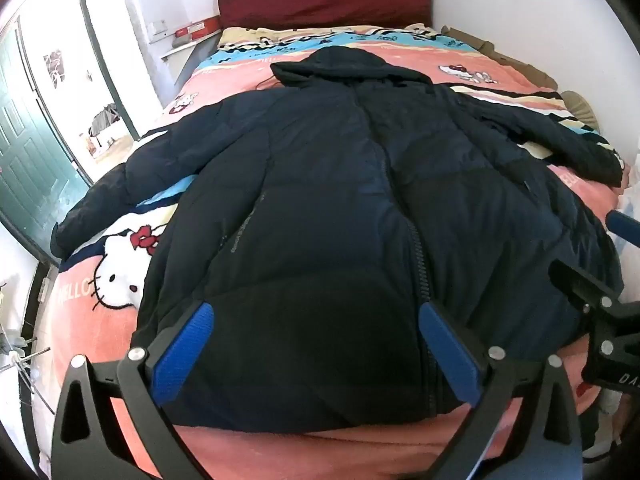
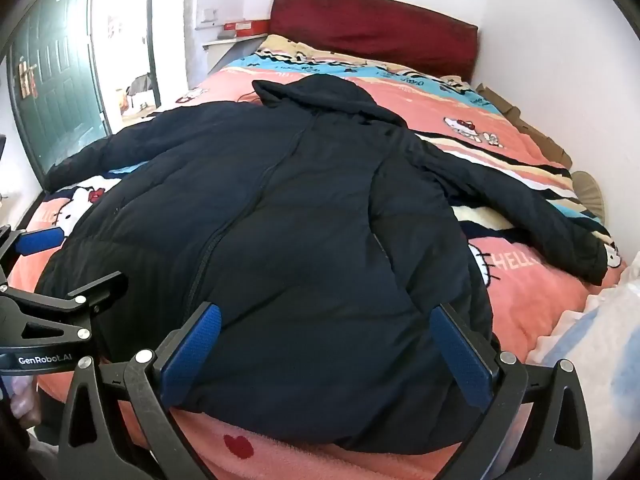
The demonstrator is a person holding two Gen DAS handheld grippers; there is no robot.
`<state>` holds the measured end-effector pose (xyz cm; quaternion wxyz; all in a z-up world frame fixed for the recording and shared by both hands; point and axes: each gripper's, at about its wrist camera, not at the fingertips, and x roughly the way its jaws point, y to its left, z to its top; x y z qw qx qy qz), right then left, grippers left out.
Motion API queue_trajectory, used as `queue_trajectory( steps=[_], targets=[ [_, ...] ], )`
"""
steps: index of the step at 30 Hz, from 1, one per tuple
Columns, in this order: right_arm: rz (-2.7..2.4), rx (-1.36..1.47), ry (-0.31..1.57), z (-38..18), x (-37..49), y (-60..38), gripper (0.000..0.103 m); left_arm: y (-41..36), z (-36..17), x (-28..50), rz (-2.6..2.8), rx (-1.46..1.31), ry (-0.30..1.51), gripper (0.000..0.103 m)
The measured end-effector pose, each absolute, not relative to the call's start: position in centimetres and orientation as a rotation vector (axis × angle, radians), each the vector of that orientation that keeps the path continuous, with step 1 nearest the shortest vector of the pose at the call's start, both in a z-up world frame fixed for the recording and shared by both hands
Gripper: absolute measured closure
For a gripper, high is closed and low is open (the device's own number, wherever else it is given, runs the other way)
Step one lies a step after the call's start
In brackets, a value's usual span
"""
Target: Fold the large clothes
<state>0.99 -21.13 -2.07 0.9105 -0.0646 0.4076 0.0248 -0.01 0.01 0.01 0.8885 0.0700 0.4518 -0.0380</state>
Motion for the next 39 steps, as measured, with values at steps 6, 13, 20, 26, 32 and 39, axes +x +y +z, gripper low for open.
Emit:
queue_trajectory(
  steps=[6,13,20,26,32,39],
  targets=[
    [0.051,-0.129,0.845,-1.7,1.2,-21.3,0.001,-0.3,0.2,-0.2,-0.098,0.144,0.929,0.000],
    [0.031,-0.129,0.840,-1.9,1.5,-21.7,0.001,0.5,0.1,-0.2,-0.108,0.137,0.931,0.000],
    [0.025,-0.119,0.852,-2.3,1.7,-22.2,0.001,0.2,0.0,0.2,-0.091,0.132,0.945,0.000],
    [0.024,-0.120,0.857,-2.4,1.9,-22.2,0.001,0.1,-0.1,0.5,-0.086,0.132,0.948,0.000],
    [0.020,-0.124,0.863,-2.8,1.9,-22.2,0.001,0.2,-0.3,0.5,-0.088,0.138,0.950,0.000],
    [0.014,-0.125,0.869,-2.8,2.1,-22.2,0.001,0.5,-0.6,0.6,-0.101,0.130,0.964,0.000]
  ],
)
